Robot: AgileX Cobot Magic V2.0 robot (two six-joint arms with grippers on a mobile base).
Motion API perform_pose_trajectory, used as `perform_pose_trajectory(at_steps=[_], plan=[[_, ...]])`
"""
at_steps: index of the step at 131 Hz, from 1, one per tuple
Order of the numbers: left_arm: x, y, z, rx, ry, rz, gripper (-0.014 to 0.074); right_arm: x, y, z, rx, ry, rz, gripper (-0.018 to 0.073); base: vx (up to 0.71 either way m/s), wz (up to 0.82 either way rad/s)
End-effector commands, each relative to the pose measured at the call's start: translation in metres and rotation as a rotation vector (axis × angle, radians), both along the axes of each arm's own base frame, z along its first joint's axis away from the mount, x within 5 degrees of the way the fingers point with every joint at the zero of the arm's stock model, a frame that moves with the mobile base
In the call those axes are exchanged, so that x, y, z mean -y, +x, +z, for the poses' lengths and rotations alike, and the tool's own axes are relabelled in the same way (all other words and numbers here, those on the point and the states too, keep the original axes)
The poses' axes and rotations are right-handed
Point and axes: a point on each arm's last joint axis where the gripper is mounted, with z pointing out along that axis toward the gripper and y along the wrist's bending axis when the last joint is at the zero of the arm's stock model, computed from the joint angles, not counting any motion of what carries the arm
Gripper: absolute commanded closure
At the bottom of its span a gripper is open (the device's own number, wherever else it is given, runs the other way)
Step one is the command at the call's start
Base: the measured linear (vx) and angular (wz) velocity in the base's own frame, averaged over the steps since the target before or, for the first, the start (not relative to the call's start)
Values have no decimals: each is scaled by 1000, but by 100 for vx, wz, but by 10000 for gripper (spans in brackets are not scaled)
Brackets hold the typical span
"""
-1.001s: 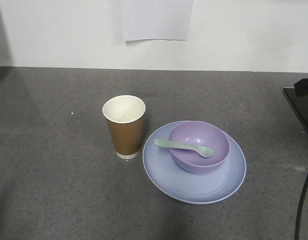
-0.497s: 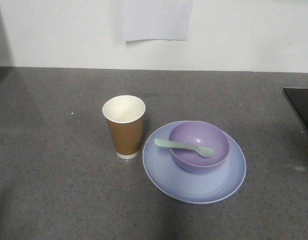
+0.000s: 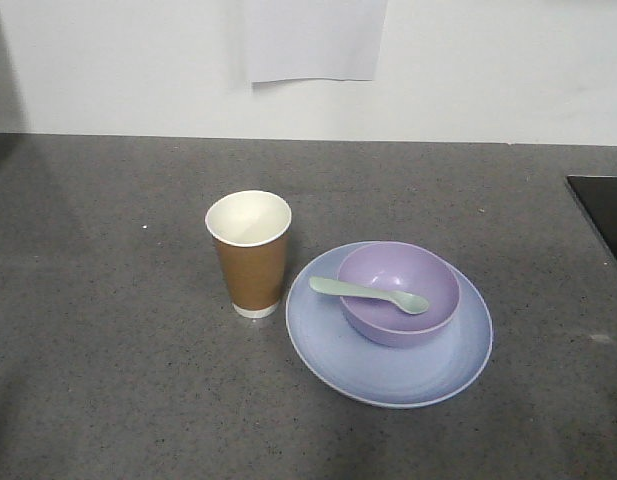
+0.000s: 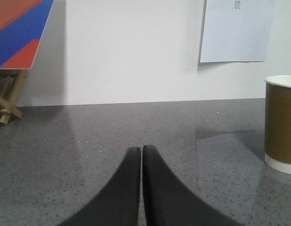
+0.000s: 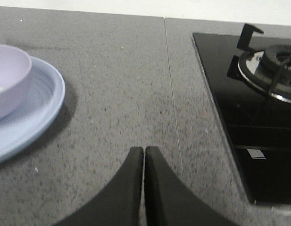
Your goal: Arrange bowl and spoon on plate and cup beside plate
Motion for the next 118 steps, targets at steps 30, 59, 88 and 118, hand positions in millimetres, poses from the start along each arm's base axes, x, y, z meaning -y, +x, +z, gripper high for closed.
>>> perform_pose_trajectory(at_steps=[30, 59, 88, 118], plan=[[0, -1, 4, 73, -10, -2, 604, 1, -16, -17, 198, 64, -52, 561, 0, 0], [0, -1, 4, 73, -10, -2, 604, 1, -18, -28, 254, 88, -53, 561, 0, 0], [0, -1, 4, 73, -10, -2, 604, 0, -17, -26, 331, 75, -41, 561, 0, 0], [0, -1, 4, 73, -10, -2, 604, 0, -17, -21, 384, 73, -34, 561, 0, 0]])
